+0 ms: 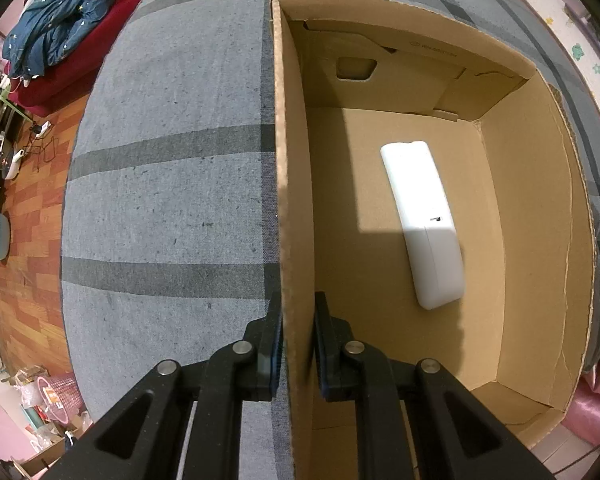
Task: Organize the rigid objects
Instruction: 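Move the right gripper back over the white square charger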
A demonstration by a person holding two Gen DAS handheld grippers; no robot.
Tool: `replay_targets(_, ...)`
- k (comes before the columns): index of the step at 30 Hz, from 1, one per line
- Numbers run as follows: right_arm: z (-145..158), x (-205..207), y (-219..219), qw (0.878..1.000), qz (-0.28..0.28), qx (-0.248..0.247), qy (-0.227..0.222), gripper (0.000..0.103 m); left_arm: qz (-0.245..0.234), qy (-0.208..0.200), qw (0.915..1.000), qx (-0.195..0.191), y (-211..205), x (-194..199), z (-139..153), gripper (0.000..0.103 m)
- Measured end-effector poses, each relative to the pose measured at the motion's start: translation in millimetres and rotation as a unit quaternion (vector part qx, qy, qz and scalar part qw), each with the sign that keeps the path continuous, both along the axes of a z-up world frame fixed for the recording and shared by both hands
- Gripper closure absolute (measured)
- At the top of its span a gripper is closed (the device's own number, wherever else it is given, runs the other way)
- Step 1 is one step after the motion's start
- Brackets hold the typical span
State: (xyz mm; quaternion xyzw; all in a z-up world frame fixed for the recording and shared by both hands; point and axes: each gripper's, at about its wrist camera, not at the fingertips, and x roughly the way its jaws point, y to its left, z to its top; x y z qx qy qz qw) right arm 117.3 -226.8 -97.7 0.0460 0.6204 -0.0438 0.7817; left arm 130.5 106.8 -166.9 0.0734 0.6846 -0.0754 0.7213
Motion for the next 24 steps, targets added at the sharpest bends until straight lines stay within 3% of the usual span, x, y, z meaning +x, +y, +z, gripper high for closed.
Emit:
replay_targets(8, -32, -1, -41, 0.999, -0.025, -0.019, 0.022, 0.0, -0.001, 0.002, 1.0, 0.0, 1, 2, 0, 0.089)
replay_targets(24, -110, 7, -98, 0.996, -0.06, -0.009, 0.072, 0.0, -0.002, 0.004, 1.0, 0.003, 0, 3, 0, 0.089)
